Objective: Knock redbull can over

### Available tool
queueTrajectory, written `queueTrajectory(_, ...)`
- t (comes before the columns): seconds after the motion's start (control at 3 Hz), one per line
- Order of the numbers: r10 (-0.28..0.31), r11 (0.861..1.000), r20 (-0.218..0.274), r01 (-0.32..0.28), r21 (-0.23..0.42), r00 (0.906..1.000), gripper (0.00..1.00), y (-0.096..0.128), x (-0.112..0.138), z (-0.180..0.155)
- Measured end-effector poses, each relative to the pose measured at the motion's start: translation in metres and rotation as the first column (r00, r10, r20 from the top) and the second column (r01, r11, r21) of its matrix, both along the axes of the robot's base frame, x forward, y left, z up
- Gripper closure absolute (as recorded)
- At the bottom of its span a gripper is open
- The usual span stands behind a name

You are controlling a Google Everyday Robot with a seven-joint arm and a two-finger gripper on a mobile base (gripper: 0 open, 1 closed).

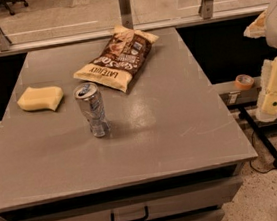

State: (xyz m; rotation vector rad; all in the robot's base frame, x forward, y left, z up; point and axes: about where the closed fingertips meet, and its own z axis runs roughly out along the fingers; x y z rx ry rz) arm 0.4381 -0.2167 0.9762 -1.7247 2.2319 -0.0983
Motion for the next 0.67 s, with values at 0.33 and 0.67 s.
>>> queueTrajectory(0.33, 0.000, 1.000, 0.000, 0.000, 0.000, 1.0000, 0.00, 0.000, 0.000, 0.000)
queueTrajectory(0.67, 0.026, 0.998, 0.000, -0.026, 0.057, 0.9997, 0.00, 0.015, 0.002, -0.002)
